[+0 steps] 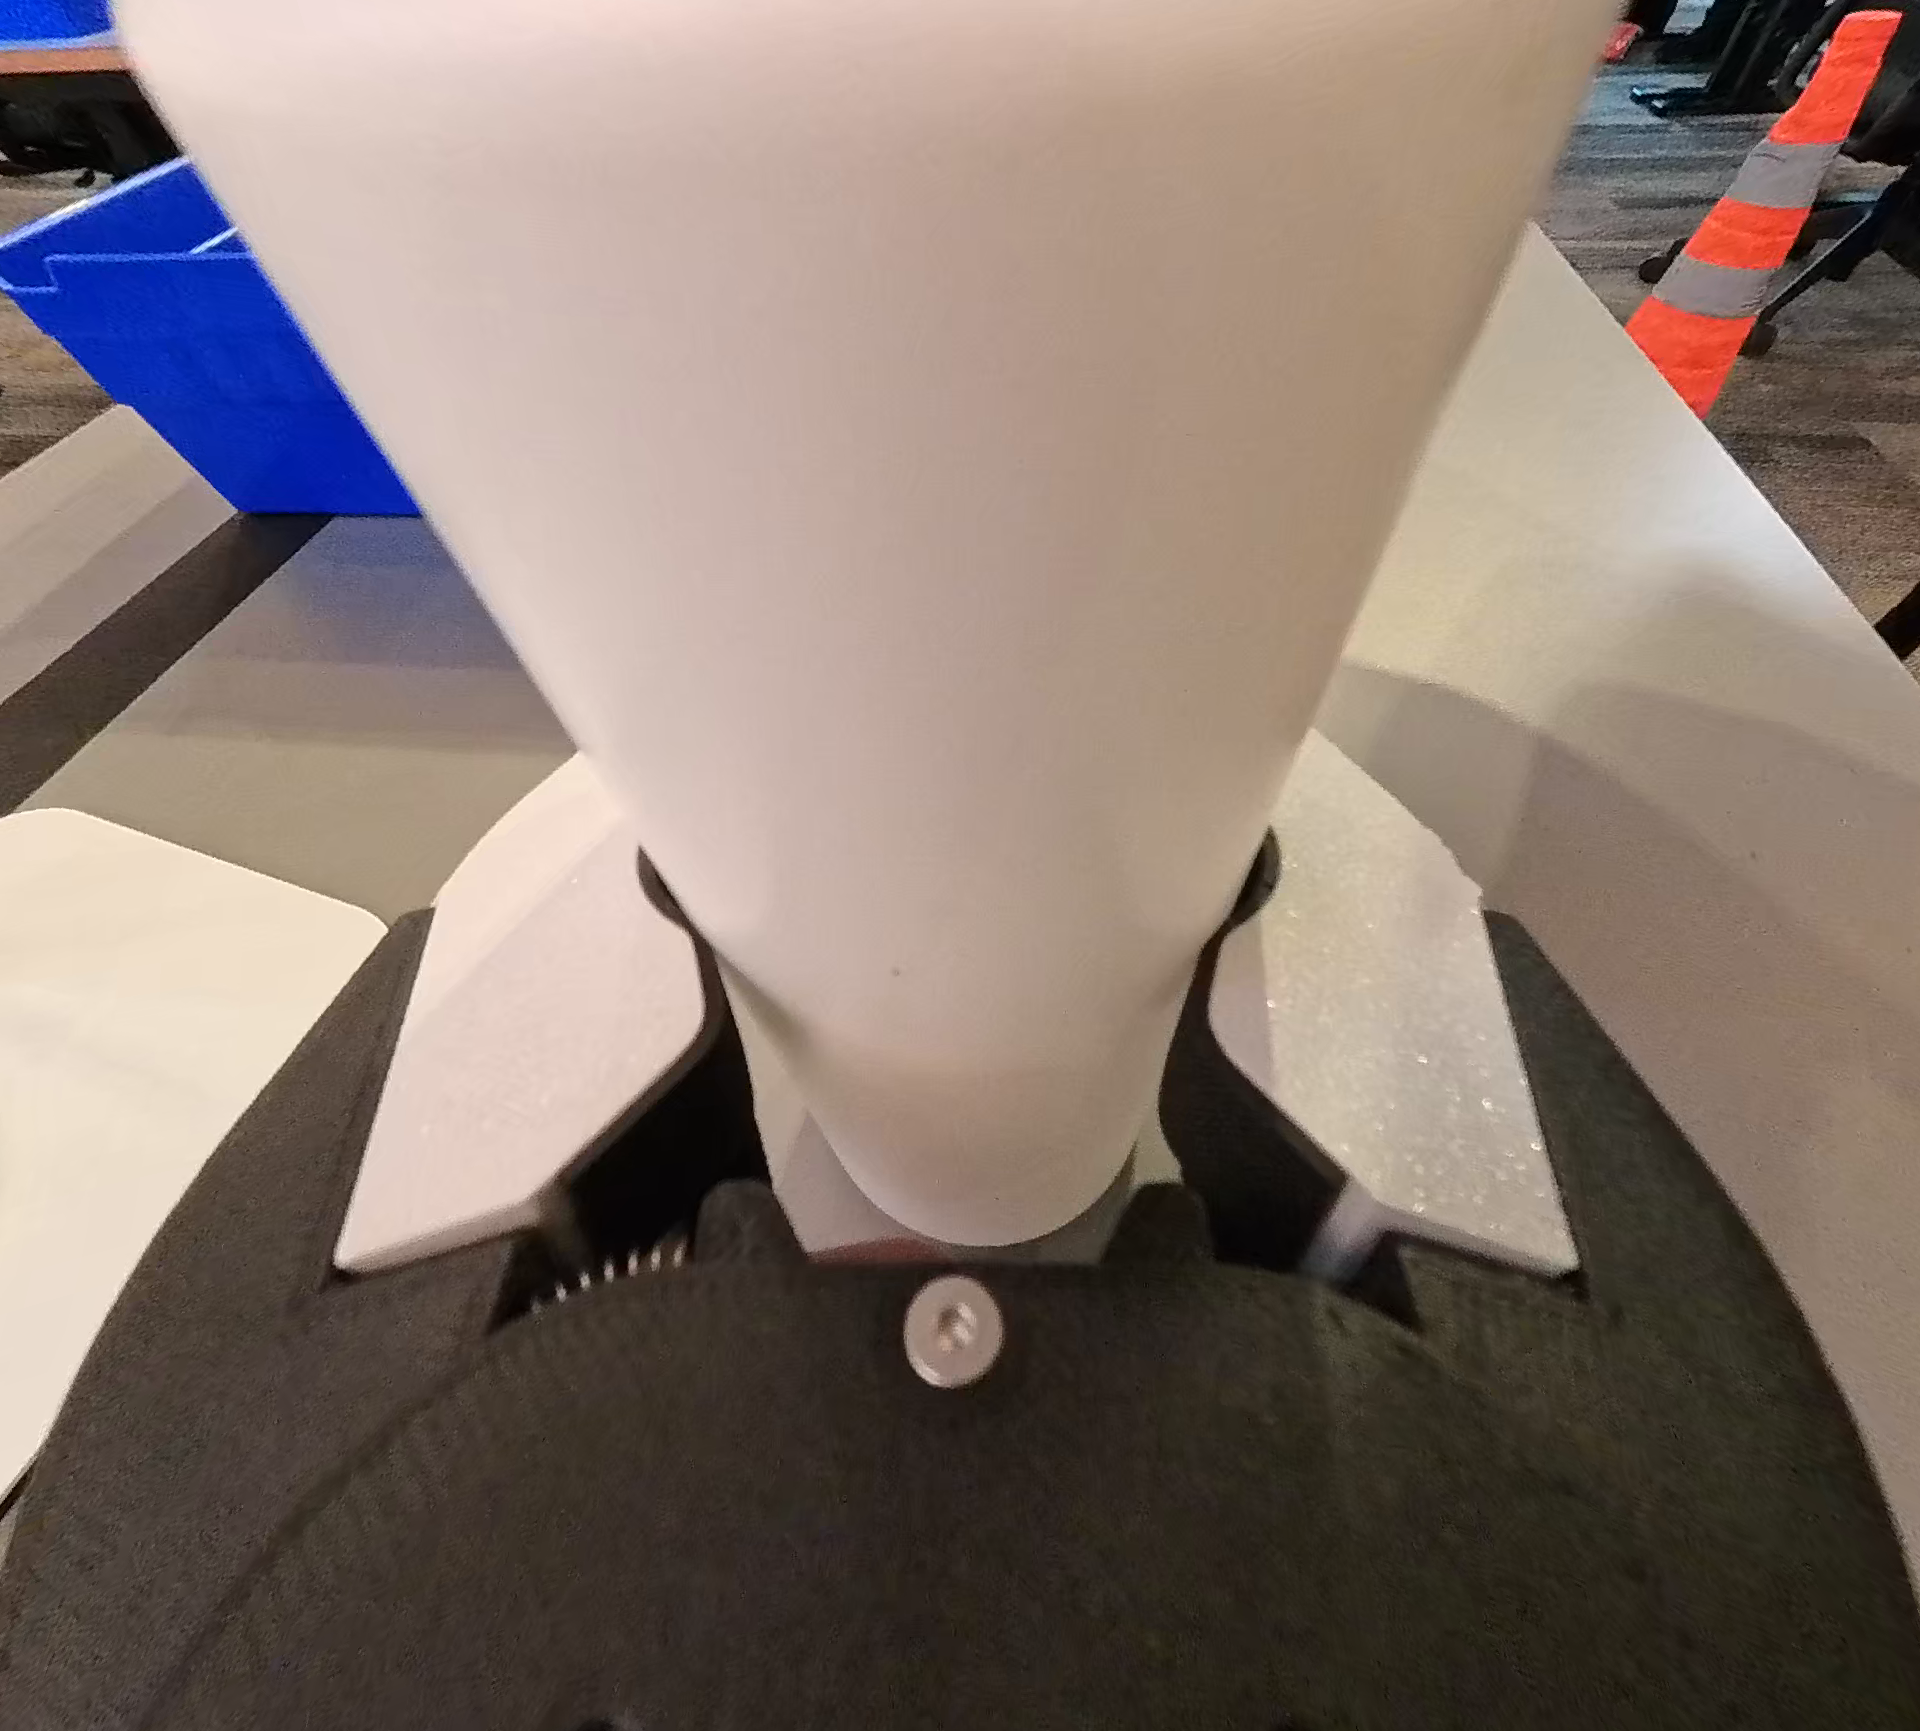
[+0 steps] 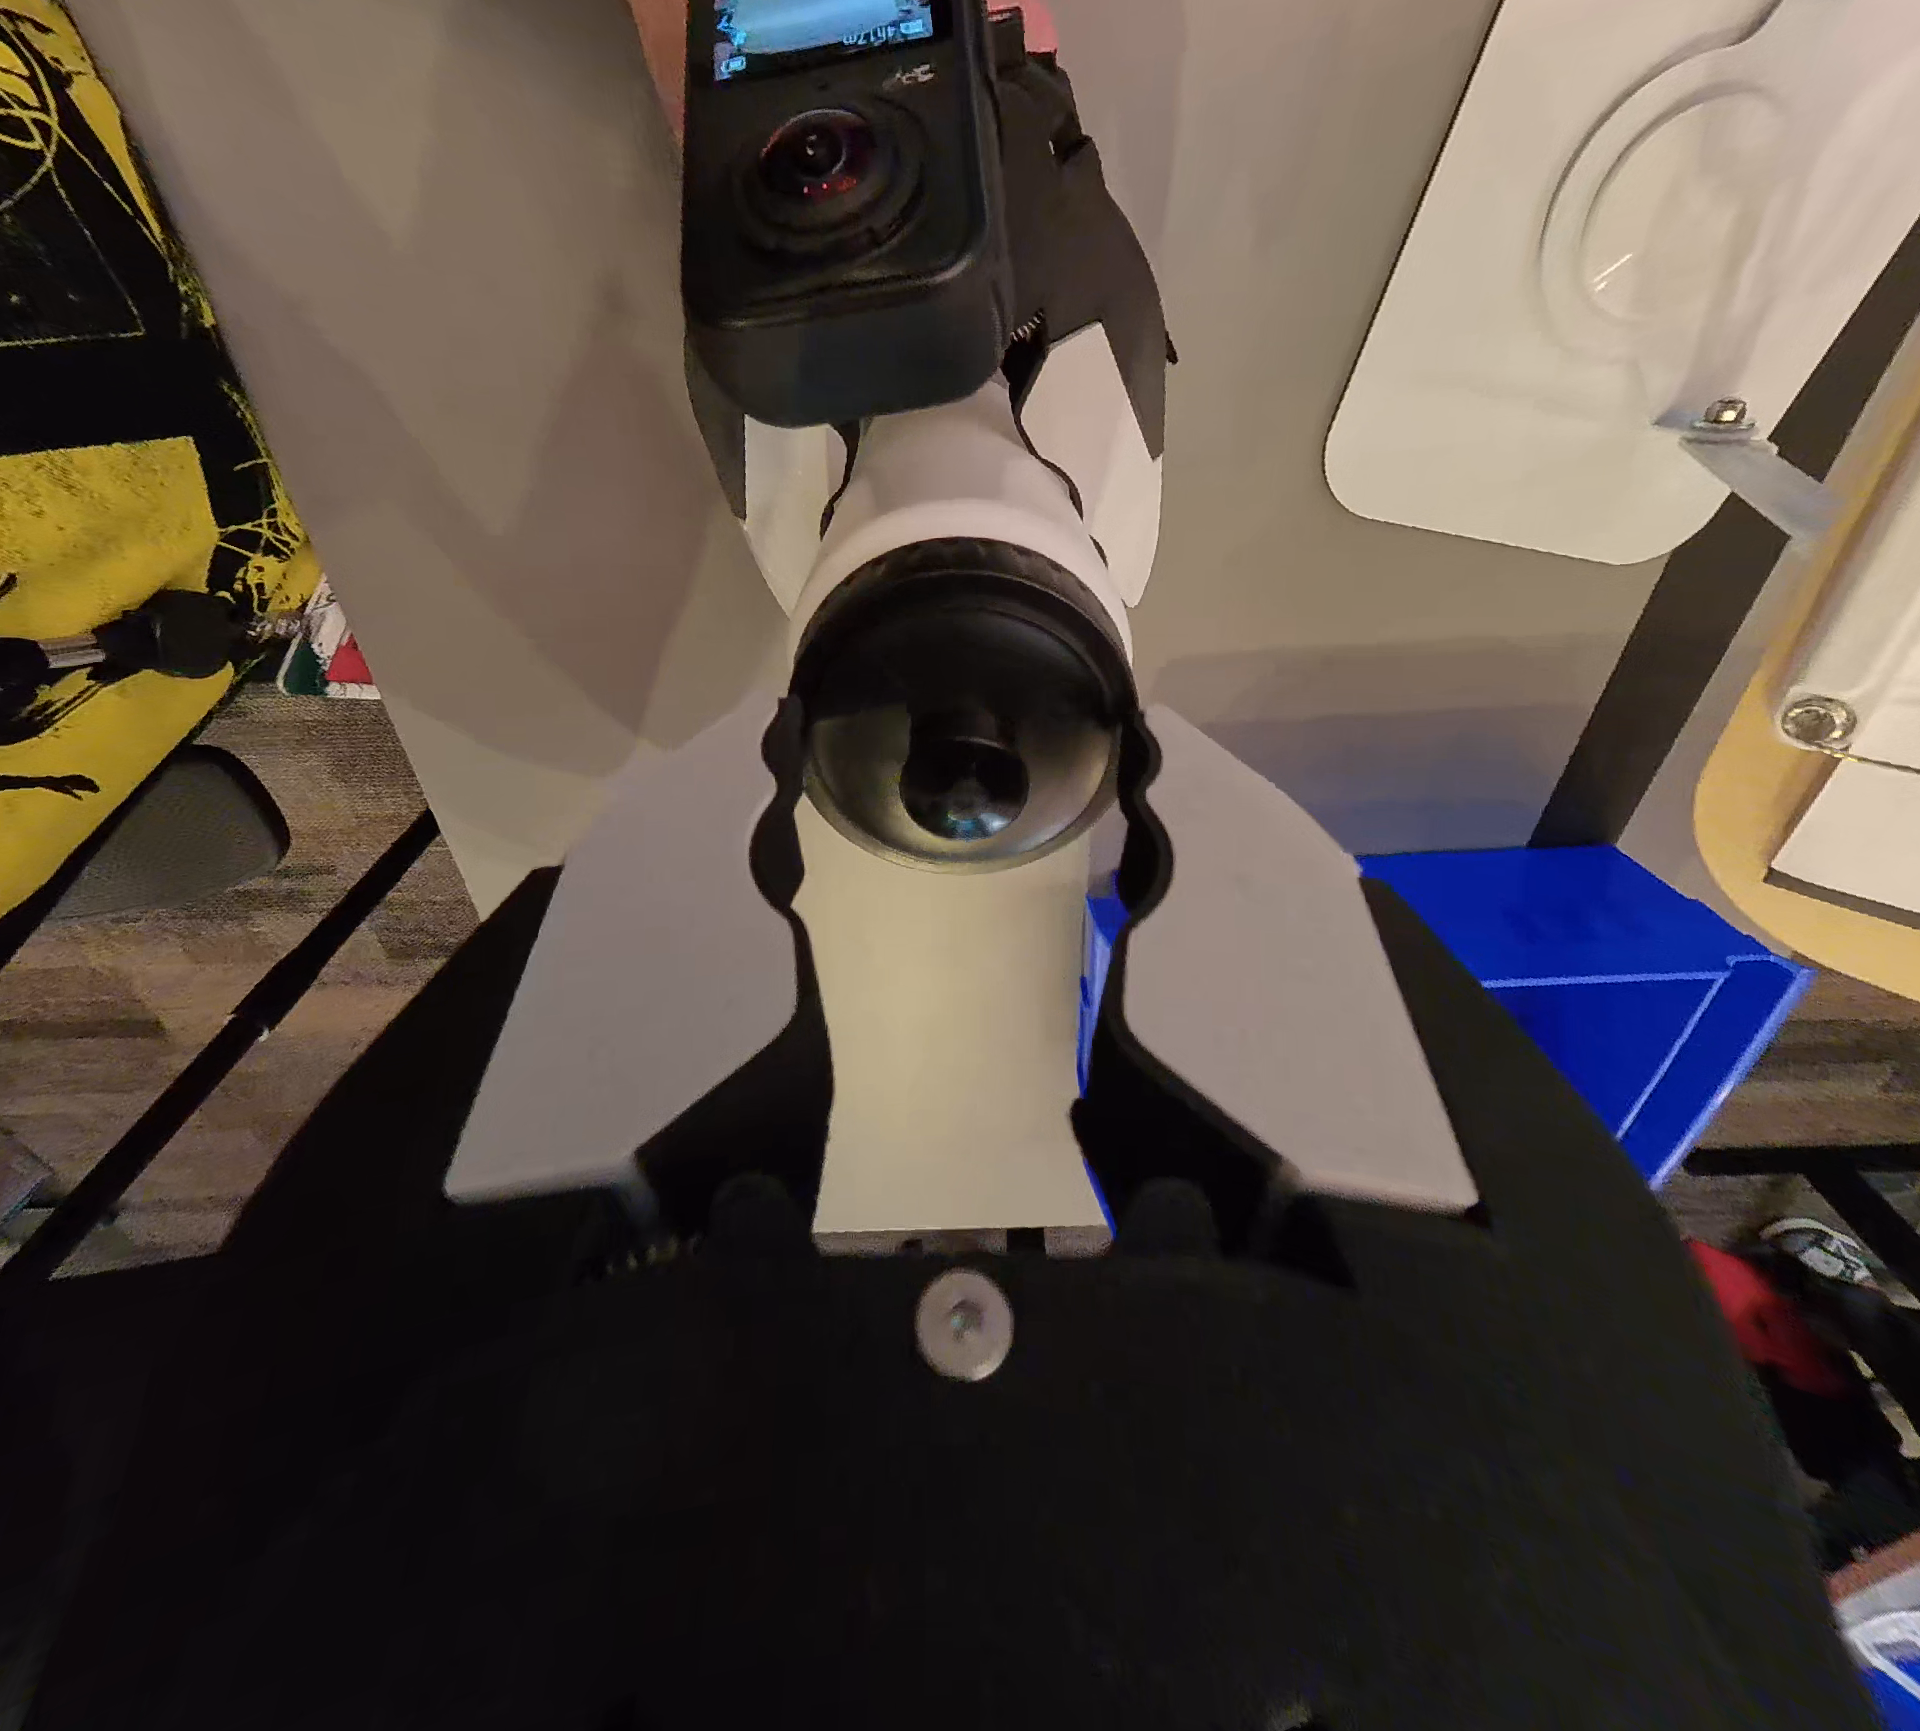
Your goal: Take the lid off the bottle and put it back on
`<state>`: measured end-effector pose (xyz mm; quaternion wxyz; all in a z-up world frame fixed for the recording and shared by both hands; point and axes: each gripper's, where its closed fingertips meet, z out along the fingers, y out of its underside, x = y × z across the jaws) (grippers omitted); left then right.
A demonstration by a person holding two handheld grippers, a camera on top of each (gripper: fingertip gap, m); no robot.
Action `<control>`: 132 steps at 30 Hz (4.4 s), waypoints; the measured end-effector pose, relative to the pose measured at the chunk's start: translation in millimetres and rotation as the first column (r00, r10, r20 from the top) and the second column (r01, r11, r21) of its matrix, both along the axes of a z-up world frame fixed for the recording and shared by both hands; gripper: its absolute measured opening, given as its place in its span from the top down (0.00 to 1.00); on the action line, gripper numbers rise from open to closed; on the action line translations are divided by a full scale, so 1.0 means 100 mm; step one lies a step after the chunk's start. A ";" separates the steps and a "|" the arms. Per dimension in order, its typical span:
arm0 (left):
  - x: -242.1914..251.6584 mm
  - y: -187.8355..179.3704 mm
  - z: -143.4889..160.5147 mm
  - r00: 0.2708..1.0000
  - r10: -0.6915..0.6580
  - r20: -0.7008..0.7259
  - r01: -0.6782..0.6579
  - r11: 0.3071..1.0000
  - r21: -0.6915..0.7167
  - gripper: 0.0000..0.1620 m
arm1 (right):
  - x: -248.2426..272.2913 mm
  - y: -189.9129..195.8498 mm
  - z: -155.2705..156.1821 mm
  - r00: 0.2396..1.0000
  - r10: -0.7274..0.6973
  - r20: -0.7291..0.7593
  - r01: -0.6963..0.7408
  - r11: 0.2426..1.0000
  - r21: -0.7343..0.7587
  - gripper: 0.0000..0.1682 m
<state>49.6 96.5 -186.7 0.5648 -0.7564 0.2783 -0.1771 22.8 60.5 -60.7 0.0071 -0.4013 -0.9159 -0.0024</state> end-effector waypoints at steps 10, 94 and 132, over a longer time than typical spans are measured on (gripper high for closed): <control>0.01 0.00 0.00 1.000 -0.005 0.002 0.005 1.000 0.001 0.38 | -0.02 0.03 -0.01 0.998 -0.042 -0.035 0.043 0.999 0.009 0.51; 0.02 0.00 0.00 1.000 -0.010 0.005 0.010 1.000 -0.002 0.38 | 0.10 0.12 -0.03 0.920 0.386 0.064 -0.390 0.896 0.213 0.60; 0.03 0.00 0.01 1.000 -0.012 0.012 0.012 1.000 0.004 0.38 | 0.68 2.90 -1.61 0.738 -0.653 0.169 0.651 0.755 0.074 0.59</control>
